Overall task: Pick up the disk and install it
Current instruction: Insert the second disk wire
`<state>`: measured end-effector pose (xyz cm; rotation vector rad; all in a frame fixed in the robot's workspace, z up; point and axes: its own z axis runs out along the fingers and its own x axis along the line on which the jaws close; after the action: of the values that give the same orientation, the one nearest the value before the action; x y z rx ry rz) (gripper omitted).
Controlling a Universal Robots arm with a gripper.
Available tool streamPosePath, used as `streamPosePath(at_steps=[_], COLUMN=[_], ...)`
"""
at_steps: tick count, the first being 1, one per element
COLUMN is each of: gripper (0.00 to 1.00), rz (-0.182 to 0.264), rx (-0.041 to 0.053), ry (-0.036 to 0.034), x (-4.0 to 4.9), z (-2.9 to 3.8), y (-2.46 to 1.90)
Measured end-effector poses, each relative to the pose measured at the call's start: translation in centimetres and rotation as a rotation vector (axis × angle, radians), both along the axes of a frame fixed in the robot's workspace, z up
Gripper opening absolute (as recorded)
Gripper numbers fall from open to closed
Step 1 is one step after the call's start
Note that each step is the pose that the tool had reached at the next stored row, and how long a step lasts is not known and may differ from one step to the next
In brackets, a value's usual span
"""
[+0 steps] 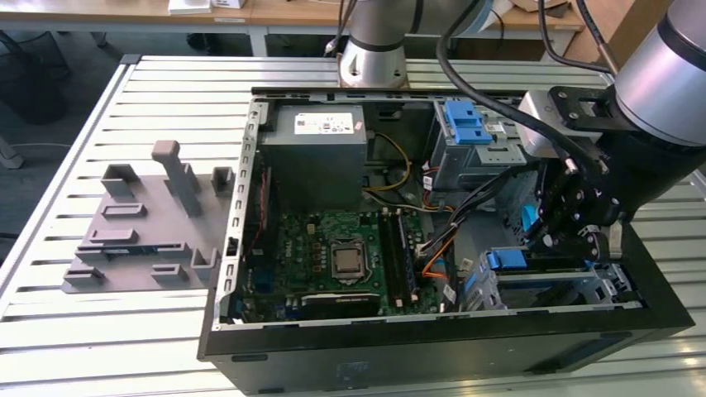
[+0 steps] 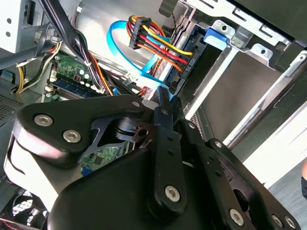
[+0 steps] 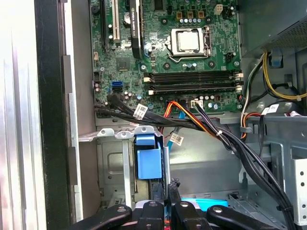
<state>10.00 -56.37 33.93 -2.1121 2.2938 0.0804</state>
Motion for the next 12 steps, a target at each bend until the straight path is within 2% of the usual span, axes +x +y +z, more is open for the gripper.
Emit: streamPosePath(at_steps=[9,12], gripper=[0.16,0.16], rz=[0.000,0.000], rx=[0.0003,0.0062], ry=[0.0000,0.0000], x=[0.00,0.00], z=[-0.03,-0.12], y=[-0.01,-0.24])
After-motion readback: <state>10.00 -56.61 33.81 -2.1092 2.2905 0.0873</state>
